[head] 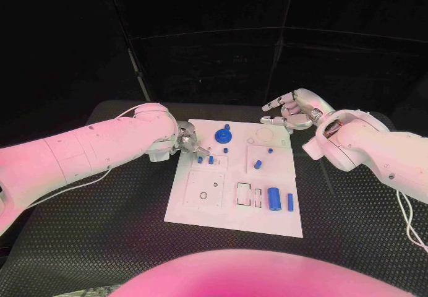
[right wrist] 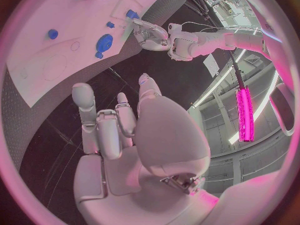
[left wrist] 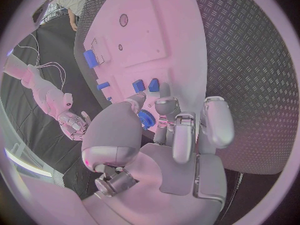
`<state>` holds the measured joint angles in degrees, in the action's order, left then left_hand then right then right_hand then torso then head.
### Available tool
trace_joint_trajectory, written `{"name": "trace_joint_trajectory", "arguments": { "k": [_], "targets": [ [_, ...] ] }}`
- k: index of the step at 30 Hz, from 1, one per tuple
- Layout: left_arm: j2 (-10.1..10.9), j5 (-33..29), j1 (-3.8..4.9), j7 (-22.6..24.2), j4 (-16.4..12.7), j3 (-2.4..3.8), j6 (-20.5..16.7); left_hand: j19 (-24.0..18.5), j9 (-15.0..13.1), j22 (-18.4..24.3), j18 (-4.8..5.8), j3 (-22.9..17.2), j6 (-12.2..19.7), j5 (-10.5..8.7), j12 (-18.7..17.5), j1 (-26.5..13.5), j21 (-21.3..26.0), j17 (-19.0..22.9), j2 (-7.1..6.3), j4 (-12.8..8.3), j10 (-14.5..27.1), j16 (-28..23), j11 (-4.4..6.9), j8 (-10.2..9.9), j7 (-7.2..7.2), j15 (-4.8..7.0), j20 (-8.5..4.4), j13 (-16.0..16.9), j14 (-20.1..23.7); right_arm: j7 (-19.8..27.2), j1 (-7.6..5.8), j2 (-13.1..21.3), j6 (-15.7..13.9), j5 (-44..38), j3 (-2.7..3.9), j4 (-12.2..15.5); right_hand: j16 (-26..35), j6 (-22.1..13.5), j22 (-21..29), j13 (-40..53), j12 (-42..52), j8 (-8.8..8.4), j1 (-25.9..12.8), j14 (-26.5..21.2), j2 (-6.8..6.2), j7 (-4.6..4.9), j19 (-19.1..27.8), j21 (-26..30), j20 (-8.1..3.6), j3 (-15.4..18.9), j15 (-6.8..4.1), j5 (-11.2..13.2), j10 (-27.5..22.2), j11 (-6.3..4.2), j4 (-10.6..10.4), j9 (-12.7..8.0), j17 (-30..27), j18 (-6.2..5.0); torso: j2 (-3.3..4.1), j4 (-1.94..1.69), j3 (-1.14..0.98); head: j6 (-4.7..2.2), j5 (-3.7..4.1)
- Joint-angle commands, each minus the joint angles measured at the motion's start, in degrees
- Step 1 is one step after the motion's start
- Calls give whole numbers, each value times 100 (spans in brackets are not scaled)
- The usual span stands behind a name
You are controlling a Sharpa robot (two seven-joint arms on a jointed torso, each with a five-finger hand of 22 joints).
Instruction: Assemble the parts on the task board
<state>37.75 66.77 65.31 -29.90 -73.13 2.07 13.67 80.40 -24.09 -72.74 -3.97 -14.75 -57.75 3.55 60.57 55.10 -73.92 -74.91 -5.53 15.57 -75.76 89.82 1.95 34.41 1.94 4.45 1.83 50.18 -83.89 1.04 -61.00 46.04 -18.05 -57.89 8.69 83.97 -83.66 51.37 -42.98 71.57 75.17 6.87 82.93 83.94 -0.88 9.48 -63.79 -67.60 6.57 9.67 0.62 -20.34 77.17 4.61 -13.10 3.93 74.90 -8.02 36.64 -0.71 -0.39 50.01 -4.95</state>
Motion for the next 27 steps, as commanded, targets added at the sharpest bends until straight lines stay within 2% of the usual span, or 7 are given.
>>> {"name": "trace_joint_trajectory", "arguments": {
  "k": [1,4,6,10,13,18,27],
  "targets": [
    [22,-311,7,89,-36,34,-552,-38,23,103,-80,218,3,-17,-173,77,129,-1509,67,94,103,18,-24,-36,21,22,-12,-182,-611,61,-8,-1,-29,-11,3,1,29,29,5,-4,-3,23,28,288,28,5,15,32,-11,28,-43,-21,-26,-9,20,4,48,-63,2,5,-1,-1,5],
    [63,-737,7,224,-42,63,-848,-134,97,258,-114,490,343,-12,-1198,134,302,-1282,119,107,854,-150,-139,-192,152,-39,25,-1330,-542,60,-7,3,-35,-11,3,-6,29,28,7,-5,-4,22,28,287,28,5,17,33,-11,29,-42,-21,-27,-9,20,4,47,-63,1,1,-3,-1,22],
    [91,-1037,7,435,-35,74,-1012,-383,154,644,-200,642,611,-8,-1447,224,711,-831,152,118,1206,-512,-277,-314,272,-138,94,-1469,-380,59,-7,3,-36,-11,3,-12,30,26,11,-7,-4,22,27,287,28,5,18,35,-11,31,-42,-22,-28,-8,19,3,45,-64,-4,2,-7,-1,28],
    [105,-1368,8,833,-28,84,-1211,-1650,360,2504,-595,940,1171,-2,-1988,649,2791,948,114,78,1921,-2172,-554,-624,557,-382,308,-1848,495,57,-7,3,-36,-11,3,-20,30,26,11,-7,-4,22,27,287,28,5,18,35,-11,31,-42,-22,-28,-8,19,3,45,-64,3,-1,-8,-1,40],
    [75,-1386,9,1295,-13,84,-1434,-1993,555,2856,-606,917,1410,-16,-2356,1423,3350,2655,130,-188,2349,-3962,-698,-832,727,-540,466,-2160,1562,54,-7,0,-30,-11,3,-25,30,26,11,-7,-4,22,27,287,28,5,18,35,-11,31,-42,-22,-28,-8,19,3,45,-64,1,7,-8,-1,49],
    [-50,-661,9,2238,54,34,-1908,-2040,875,3250,-659,611,1376,-1,-2831,2552,3870,3193,151,-671,2555,-4557,-749,-1088,721,-590,578,-2719,1745,53,-7,-7,-22,-11,3,-26,30,26,11,-7,-4,22,27,287,28,5,18,35,-11,31,-42,-22,-28,-8,19,3,45,-64,4,11,-5,-3,90],
    [-314,865,9,3127,260,-141,-2382,-1414,1467,3321,-651,494,838,-3,-3746,2890,3832,2954,-206,-789,2160,-3904,-709,-1760,622,-508,473,-3812,1003,50,-7,-14,-6,-11,2,-14,31,24,12,-4,-2,22,25,287,30,5,19,37,-11,34,-42,-24,-27,-8,18,3,46,-63,6,8,-2,-28,125]
  ]
}}
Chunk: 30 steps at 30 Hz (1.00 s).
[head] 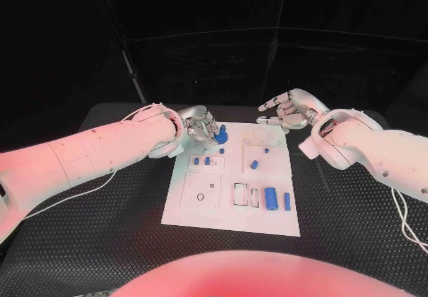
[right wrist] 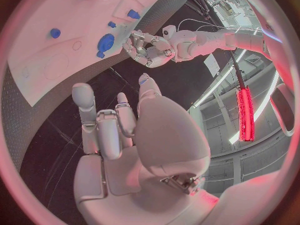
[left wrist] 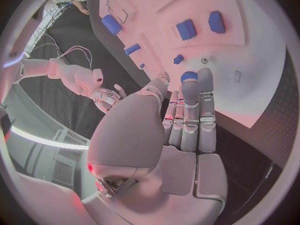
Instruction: Assemble the parts on the task board
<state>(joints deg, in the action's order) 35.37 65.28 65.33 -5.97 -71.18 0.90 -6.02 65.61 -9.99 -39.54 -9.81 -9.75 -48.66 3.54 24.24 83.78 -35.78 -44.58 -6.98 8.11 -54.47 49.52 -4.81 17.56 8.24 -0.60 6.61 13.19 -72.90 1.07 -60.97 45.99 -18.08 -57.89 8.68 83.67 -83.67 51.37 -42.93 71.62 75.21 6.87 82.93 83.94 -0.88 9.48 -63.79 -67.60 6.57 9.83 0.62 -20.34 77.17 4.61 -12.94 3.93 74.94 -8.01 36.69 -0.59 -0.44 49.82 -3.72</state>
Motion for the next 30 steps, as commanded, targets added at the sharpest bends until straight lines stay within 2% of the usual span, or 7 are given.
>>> {"name": "trace_joint_trajectory", "arguments": {
  "k": [1,3,7,10,15,30],
  "targets": [
    [-115,1165,8,767,100,-41,-397,125,87,-11,-68,-7,-124,-3,-172,32,-10,-247,-65,-56,33,325,-36,-111,-8,1,-7,-179,-220,48,-9,-13,-4,-10,3,17,32,24,7,-8,-6,22,25,286,30,6,19,37,-11,18,-42,-24,-27,-8,1,3,42,-64,1,-5,3,-13,2],
    [-180,1391,8,801,158,-70,-350,267,147,-62,-68,-9,-217,-2,-266,48,-98,-653,-70,-80,6,780,-29,-187,-16,16,-22,-298,-484,51,-9,-20,-3,-10,3,18,34,23,6,-13,-9,22,29,286,32,5,18,37,-11,18,-42,-27,-30,-8,3,3,39,-63,5,-3,5,-19,3],
    [-342,1822,7,801,316,-127,-148,960,272,-1200,140,-38,-419,3,-444,67,-1380,-1739,-63,-119,-93,1911,9,-356,-64,69,-81,-541,-1025,57,-9,-40,3,-10,3,16,34,22,6,-12,-8,23,36,286,39,5,18,38,-12,16,-42,-38,-30,-8,6,2,41,-63,2,0,6,-30,11],
    [-439,2058,2,748,419,-148,25,1284,355,-1865,263,-75,-526,3,-547,70,-2103,-2229,-62,-141,-177,2406,18,-484,-73,88,-108,-692,-1229,59,-9,-48,6,-10,3,17,34,22,6,-12,-8,23,36,286,39,5,18,38,-12,16,-42,-38,-30,-8,6,2,41,-63,6,0,5,-37,20],
    [-560,2271,-7,671,537,-160,266,1442,400,-2195,320,-99,-612,2,-617,54,-2457,-2130,-62,-144,-221,2406,38,-553,-103,120,-134,-785,-1265,62,-8,-59,7,-10,3,14,34,22,6,-12,-8,23,36,286,39,5,18,38,-12,16,-42,-38,-30,-8,6,2,41,-63,0,-2,3,-28,28],
    [-731,2377,-28,597,670,-167,619,1538,433,-2425,363,-165,-733,4,-676,71,-2692,-1971,-31,-154,-340,2358,62,-607,-127,147,-163,-866,-1270,64,-8,-76,7,-10,3,14,32,23,5,-6,-2,24,44,287,46,5,16,39,-12,16,-42,-52,-27,-8,9,2,47,-63,-2,-12,1,-20,49]
  ]
}}
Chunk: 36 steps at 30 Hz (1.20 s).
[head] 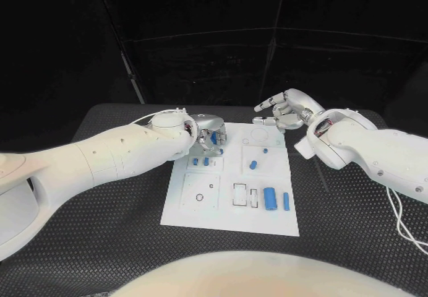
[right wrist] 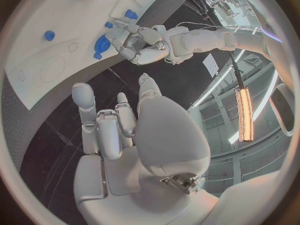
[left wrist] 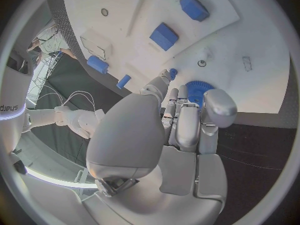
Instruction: Assemble the parts on the task board
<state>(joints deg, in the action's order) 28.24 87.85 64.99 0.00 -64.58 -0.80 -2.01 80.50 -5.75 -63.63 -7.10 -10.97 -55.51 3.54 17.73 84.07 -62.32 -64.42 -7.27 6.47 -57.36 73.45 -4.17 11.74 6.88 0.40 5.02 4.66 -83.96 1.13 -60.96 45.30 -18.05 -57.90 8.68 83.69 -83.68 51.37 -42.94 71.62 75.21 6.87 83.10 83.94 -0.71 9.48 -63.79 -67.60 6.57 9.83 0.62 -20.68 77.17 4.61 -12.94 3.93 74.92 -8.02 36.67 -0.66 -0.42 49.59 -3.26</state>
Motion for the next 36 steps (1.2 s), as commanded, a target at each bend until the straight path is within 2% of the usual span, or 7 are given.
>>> {"name": "trace_joint_trajectory", "arguments": {
  "k": [1,12,27,36],
  "targets": [
    [-26,122,4,-5,19,3,228,50,11,-22,93,-51,-56,4,-29,45,-44,16,2,7,-61,-35,-1,-28,8,47,-4,-17,-165,58,-9,-7,5,-9,3,12,33,23,6,-7,-3,24,27,287,30,5,16,39,-12,16,-42,-19,-27,-8,9,2,49,-62,-1,-6,0,1,4],
    [-135,127,-13,-24,125,0,320,65,36,-118,108,-213,-186,8,-88,109,-126,56,62,-18,-255,-5,8,-73,3,43,-3,-70,-171,58,-10,-21,12,-9,3,12,33,23,6,-7,-3,24,27,287,30,5,16,39,-12,16,-42,-19,-27,-8,9,2,49,-62,1,-1,2,8,10],
    [-266,293,-50,-13,303,-2,496,65,62,-221,118,-453,-382,6,-214,92,-200,115,69,-21,-516,35,47,-130,-26,71,-20,-87,-165,58,-10,-38,20,-10,4,10,30,25,5,0,4,28,33,289,36,4,14,40,-12,18,-43,-29,-22,-9,11,3,57,-62,0,-4,-1,38,28],
    [-306,298,-70,-1,384,-4,282,68,60,-301,126,-778,-585,-33,-316,183,-257,151,185,-92,-760,69,86,-144,-17,102,-47,-80,-160,60,-10,-43,21,-10,4,10,30,25,5,0,4,28,33,289,36,4,14,40,-12,18,-43,-29,-22,-9,11,3,57,-62,-6,-7,0,40,33]
  ]
}}
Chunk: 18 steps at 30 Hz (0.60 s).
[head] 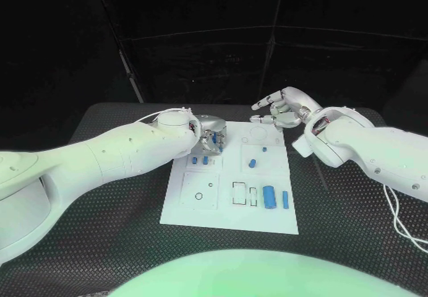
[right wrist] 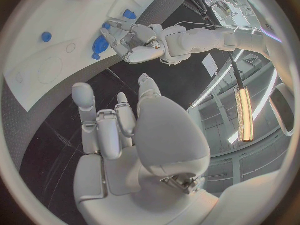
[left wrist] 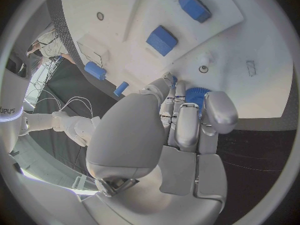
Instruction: Assemble the parts on the task board
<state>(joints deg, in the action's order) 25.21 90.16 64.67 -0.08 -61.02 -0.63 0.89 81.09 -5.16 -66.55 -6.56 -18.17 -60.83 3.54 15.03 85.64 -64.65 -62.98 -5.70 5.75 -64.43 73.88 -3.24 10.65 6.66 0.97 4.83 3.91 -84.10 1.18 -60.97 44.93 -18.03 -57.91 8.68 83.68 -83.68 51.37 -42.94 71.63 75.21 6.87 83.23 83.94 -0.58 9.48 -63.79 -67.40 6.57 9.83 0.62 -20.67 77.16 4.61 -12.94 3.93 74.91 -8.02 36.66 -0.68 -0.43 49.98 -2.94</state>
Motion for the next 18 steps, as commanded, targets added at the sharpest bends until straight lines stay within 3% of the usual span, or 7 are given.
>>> {"name": "trace_joint_trajectory", "arguments": {
  "k": [1,13,18],
  "targets": [
    [2,67,-41,14,31,-20,-67,9,2,-16,73,-94,-62,-33,-61,38,-28,11,36,-33,-64,29,-6,-42,8,45,-30,-6,-145,56,-10,-6,19,-10,4,11,30,25,5,-1,4,28,20,289,22,4,14,19,-12,18,-43,-29,-22,-9,11,3,58,-62,-5,-5,0,0,1],
    [305,-106,-73,156,-285,0,-718,11,24,-97,86,-370,-114,-37,-238,-3,-85,57,-49,-132,-143,54,-38,-131,51,20,-18,-11,-137,70,-9,-8,21,-10,4,-16,29,27,6,1,6,29,21,289,25,4,14,20,-12,18,-43,-31,-20,-9,11,3,59,-62,-12,-15,0,-48,-15],
    [479,-206,-75,180,-491,104,-868,12,29,-121,89,-446,-129,-37,-288,-28,-102,73,-79,-154,-158,60,-49,-156,64,12,-11,-11,-133,72,-9,-4,22,-10,4,-24,29,30,7,3,8,31,23,290,28,3,14,21,-12,19,-43,-34,-18,-9,12,3,61,-62,-5,-13,0,-70,-23]
  ]
}}
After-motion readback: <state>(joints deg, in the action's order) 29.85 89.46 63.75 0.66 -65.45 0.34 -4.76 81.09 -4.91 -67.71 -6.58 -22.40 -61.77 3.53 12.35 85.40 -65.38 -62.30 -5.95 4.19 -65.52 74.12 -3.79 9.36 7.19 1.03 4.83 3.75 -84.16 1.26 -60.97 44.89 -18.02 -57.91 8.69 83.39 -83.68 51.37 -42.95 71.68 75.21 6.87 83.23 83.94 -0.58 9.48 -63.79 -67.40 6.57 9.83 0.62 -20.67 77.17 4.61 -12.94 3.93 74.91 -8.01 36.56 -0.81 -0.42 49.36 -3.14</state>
